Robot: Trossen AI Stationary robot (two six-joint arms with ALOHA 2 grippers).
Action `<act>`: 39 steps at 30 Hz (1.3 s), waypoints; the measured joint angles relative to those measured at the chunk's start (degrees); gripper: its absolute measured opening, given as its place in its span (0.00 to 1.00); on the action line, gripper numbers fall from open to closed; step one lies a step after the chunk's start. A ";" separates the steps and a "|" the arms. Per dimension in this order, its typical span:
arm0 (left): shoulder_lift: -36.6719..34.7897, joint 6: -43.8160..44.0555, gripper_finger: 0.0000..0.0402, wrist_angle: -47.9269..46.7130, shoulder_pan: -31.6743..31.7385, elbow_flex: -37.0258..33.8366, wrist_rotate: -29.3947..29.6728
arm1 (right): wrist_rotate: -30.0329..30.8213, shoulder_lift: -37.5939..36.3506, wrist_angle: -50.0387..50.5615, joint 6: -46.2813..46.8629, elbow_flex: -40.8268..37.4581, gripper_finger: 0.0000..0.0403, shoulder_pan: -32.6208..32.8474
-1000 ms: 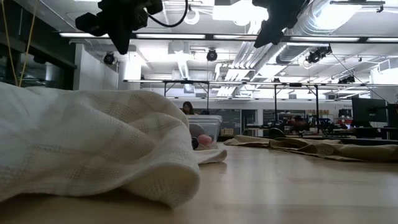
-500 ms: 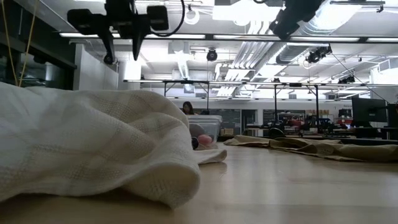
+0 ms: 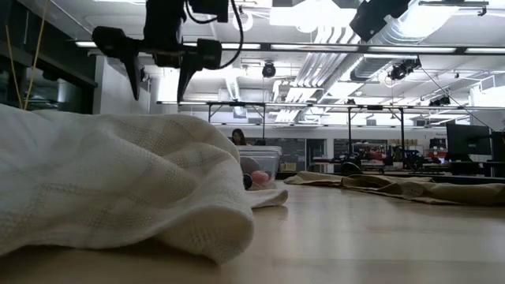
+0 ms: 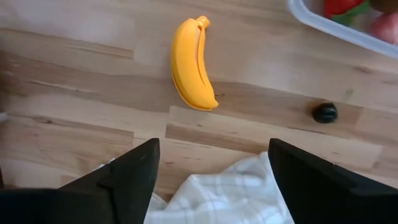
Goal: Pick and placing Produce into tupperware
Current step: Put the yellow banana into the transparent bin
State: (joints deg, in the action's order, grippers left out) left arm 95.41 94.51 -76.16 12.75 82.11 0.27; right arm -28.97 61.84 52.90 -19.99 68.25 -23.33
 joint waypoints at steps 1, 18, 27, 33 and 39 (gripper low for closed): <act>0.26 -0.02 0.73 -0.01 0.05 -0.21 0.25 | 0.00 -0.11 0.01 0.02 0.00 0.25 0.00; 0.29 -2.51 0.64 10.38 3.91 -14.25 -5.95 | 0.02 -0.21 0.03 0.61 0.00 0.25 0.00; 0.29 -2.75 0.64 19.02 4.68 -19.72 -5.54 | 0.04 -0.02 -0.39 0.63 0.00 0.25 0.00; 0.27 -2.73 0.64 21.18 7.27 -21.94 -5.84 | 0.07 0.13 -0.80 1.07 0.00 0.25 0.00; 0.27 -5.14 0.64 22.16 9.71 -22.01 -5.60 | 0.17 0.13 -0.88 1.73 0.00 0.25 0.00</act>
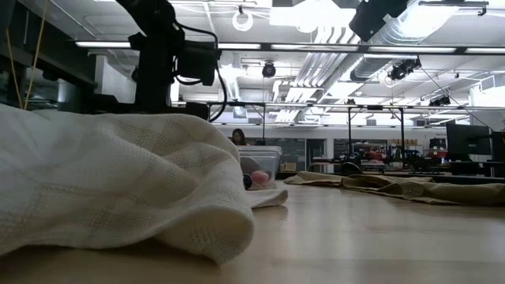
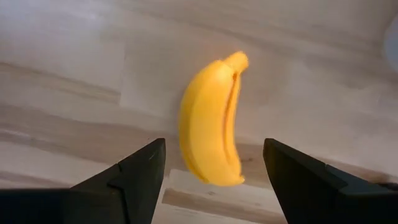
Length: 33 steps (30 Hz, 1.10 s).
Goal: Pick and placing Produce into tupperware
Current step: Put the yellow banana into the transparent bin
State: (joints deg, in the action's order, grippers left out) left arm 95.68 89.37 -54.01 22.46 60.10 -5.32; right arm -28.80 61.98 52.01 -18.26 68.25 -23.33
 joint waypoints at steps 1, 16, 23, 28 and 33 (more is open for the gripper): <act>0.00 -0.43 0.64 0.44 0.43 0.00 -0.01 | 0.00 0.00 -0.08 0.10 0.00 0.25 0.00; 0.00 -2.58 0.64 0.35 1.27 0.00 -0.09 | -0.04 0.00 -2.24 0.21 0.00 0.25 0.01; 0.13 -2.15 0.64 -0.16 1.27 0.04 -0.43 | -0.07 0.00 -2.56 0.20 0.00 0.25 0.00; 0.17 -1.89 0.64 1.21 1.26 -1.25 -1.76 | -0.07 0.00 -2.54 0.00 0.00 0.25 0.01; 0.17 -0.92 0.64 2.94 0.66 -2.54 -1.98 | -0.07 0.00 -2.54 -0.03 0.00 0.25 0.00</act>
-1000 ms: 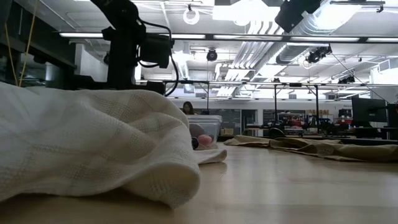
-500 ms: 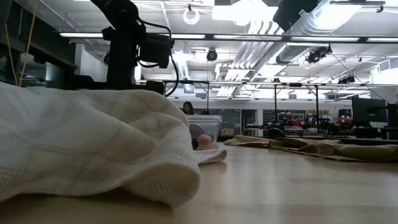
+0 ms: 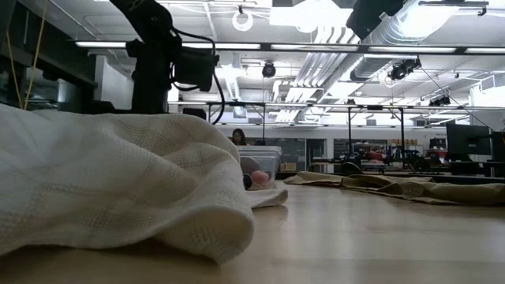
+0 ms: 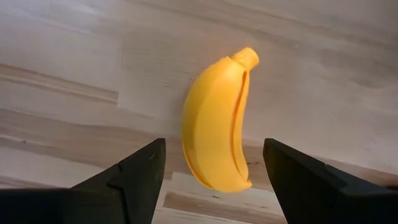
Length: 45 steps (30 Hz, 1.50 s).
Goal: Pick and placing Produce into tupperware
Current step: Put the yellow banana into the transparent bin
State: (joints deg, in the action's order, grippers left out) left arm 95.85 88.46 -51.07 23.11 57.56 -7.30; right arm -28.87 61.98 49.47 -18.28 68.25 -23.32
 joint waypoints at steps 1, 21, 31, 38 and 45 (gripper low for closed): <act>0.00 0.28 0.64 0.63 -0.03 -0.26 -0.03 | 0.00 0.00 0.00 0.00 0.00 0.25 0.00; 0.04 0.16 0.64 1.59 0.13 -1.48 0.88 | 0.01 0.00 0.00 -0.20 0.00 0.25 -0.01; 0.04 0.33 0.64 -1.03 0.13 -1.51 -0.18 | 0.03 0.00 0.00 -0.20 0.00 0.25 -0.01; 0.04 -0.58 0.64 1.21 0.13 -1.51 -0.36 | 0.03 0.00 0.00 -0.20 0.00 0.25 -0.01; 0.04 -1.19 0.64 2.01 0.13 -1.51 -0.12 | 0.03 0.00 0.00 0.07 -0.02 0.25 -0.01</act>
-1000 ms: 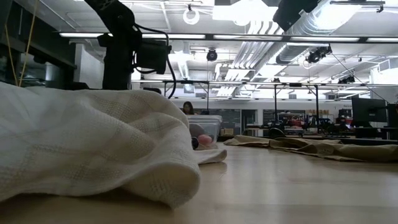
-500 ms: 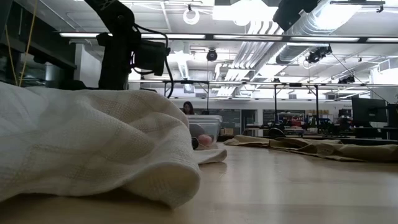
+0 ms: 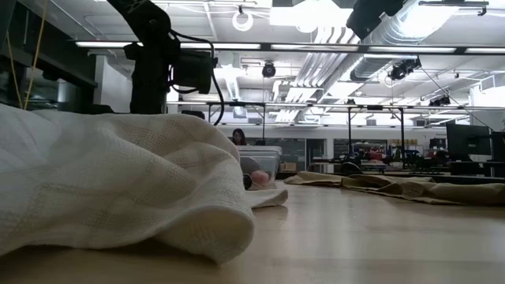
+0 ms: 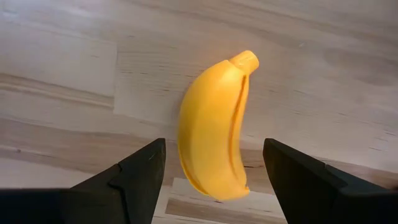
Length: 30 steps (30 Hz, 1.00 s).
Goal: Pick and placing Produce into tupperware
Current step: Put the yellow banana into the transparent bin
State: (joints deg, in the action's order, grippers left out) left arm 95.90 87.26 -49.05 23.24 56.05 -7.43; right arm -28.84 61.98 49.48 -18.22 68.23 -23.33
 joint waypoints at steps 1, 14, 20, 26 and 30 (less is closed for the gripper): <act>0.00 0.00 0.64 -0.01 0.00 0.00 0.02 | 0.00 0.00 0.02 0.00 0.00 0.25 0.00; 0.00 -0.17 0.64 0.00 0.00 0.00 -0.47 | 0.00 0.00 0.03 -0.04 0.00 0.25 0.00; 0.00 -0.04 0.64 0.07 0.00 -0.08 -0.47 | 0.01 0.00 0.03 -0.04 0.00 0.25 0.00; 0.00 1.65 0.64 5.18 -0.02 -3.45 -3.08 | 0.00 0.00 0.04 -0.06 0.00 0.25 0.00; 0.00 3.16 0.64 5.25 -1.70 -3.69 -0.93 | 0.02 0.02 0.04 -0.15 -0.02 0.25 0.00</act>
State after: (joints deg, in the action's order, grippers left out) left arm 95.90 90.43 -43.81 21.54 52.36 -8.36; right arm -28.82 62.00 49.52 -18.37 68.21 -23.33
